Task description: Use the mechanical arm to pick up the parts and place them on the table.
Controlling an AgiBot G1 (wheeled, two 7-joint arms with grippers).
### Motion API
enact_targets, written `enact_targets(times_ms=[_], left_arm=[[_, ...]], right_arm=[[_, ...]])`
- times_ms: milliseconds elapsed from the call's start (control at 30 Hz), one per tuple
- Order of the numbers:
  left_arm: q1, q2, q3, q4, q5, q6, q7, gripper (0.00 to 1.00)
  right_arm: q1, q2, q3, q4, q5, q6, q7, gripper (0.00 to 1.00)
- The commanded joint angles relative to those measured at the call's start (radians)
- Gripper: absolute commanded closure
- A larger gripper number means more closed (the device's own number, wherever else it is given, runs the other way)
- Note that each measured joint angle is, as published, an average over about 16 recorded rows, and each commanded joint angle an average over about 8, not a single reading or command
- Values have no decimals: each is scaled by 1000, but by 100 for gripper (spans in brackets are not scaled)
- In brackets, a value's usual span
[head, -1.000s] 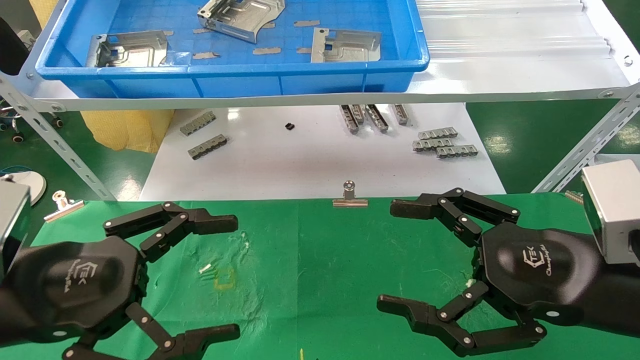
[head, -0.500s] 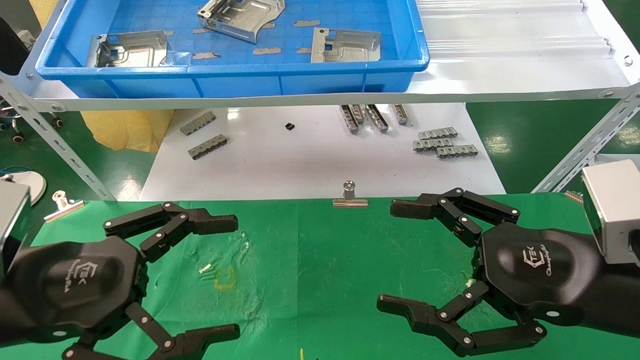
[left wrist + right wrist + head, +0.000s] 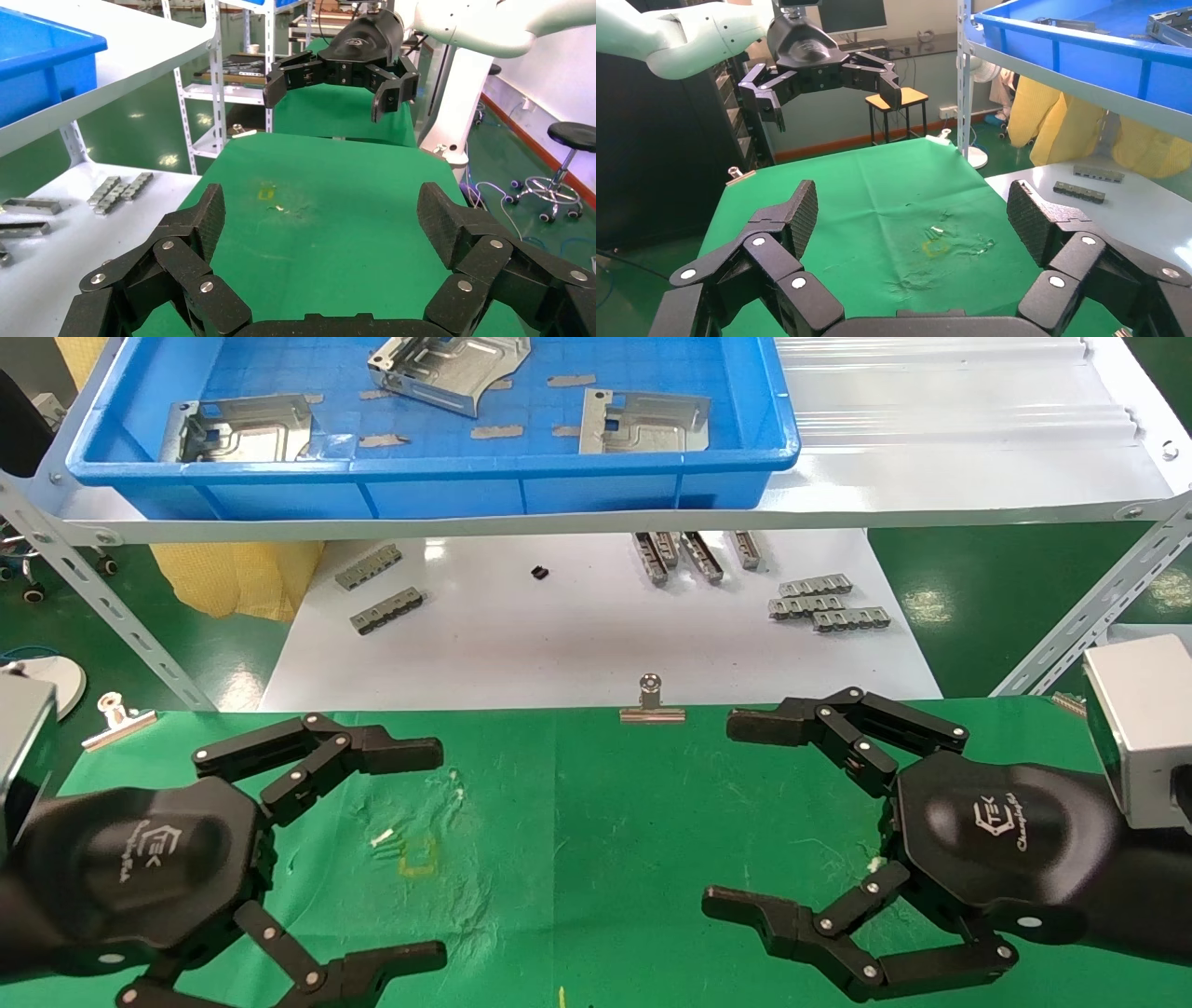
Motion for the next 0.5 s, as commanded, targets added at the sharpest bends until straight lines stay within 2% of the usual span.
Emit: enact_targets(times_ms=[33, 433, 467, 500], left_arm=[[0, 0, 0, 0, 0, 0, 0, 0], [0, 0, 0, 0, 0, 0, 0, 0], [0, 0, 0, 0, 0, 0, 0, 0], [0, 0, 0, 0, 0, 0, 0, 0]], right_arm=[[0, 0, 0, 0, 0, 0, 0, 0], [0, 0, 0, 0, 0, 0, 0, 0], [0, 0, 0, 0, 0, 0, 0, 2], [0, 0, 0, 0, 0, 0, 0, 14]])
